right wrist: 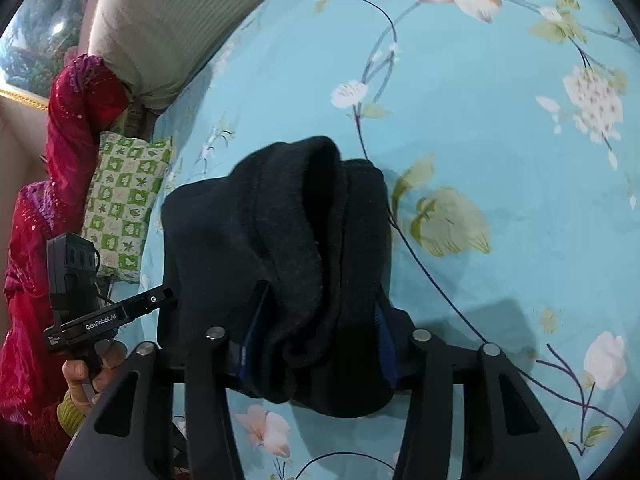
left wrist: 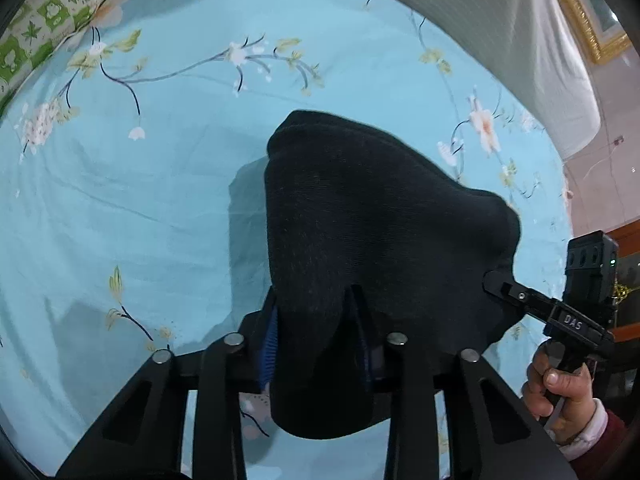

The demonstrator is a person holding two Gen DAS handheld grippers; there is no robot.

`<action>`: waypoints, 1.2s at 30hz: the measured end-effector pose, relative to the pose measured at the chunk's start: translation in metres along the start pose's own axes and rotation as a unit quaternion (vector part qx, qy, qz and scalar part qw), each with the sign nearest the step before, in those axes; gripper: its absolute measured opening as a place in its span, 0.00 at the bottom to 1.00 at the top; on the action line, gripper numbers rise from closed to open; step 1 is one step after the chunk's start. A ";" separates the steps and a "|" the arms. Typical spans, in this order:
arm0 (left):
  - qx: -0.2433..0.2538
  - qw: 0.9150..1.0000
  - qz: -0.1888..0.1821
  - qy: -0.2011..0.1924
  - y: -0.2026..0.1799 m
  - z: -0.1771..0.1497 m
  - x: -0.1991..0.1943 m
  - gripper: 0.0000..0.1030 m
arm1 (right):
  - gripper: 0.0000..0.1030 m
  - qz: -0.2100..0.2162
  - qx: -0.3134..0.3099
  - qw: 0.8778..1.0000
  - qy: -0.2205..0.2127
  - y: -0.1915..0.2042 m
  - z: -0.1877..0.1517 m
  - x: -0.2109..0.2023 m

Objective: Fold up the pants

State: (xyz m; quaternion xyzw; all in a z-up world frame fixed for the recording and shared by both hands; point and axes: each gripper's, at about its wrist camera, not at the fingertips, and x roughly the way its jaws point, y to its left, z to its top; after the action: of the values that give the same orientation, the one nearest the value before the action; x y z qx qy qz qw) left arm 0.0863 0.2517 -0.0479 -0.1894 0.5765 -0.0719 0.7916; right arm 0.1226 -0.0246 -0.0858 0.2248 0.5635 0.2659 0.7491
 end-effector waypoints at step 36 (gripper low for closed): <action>-0.007 0.995 0.078 -0.057 0.027 0.050 -0.014 0.50 | 0.53 -0.018 -0.047 0.999 0.008 0.034 0.063 0.040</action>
State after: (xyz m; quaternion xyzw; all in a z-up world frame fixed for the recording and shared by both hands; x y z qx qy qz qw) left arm 0.1265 0.2920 -0.0330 -0.1535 0.5437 0.0048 0.8251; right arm 0.1875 0.0248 -0.0760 0.1768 0.5601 0.2799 0.7594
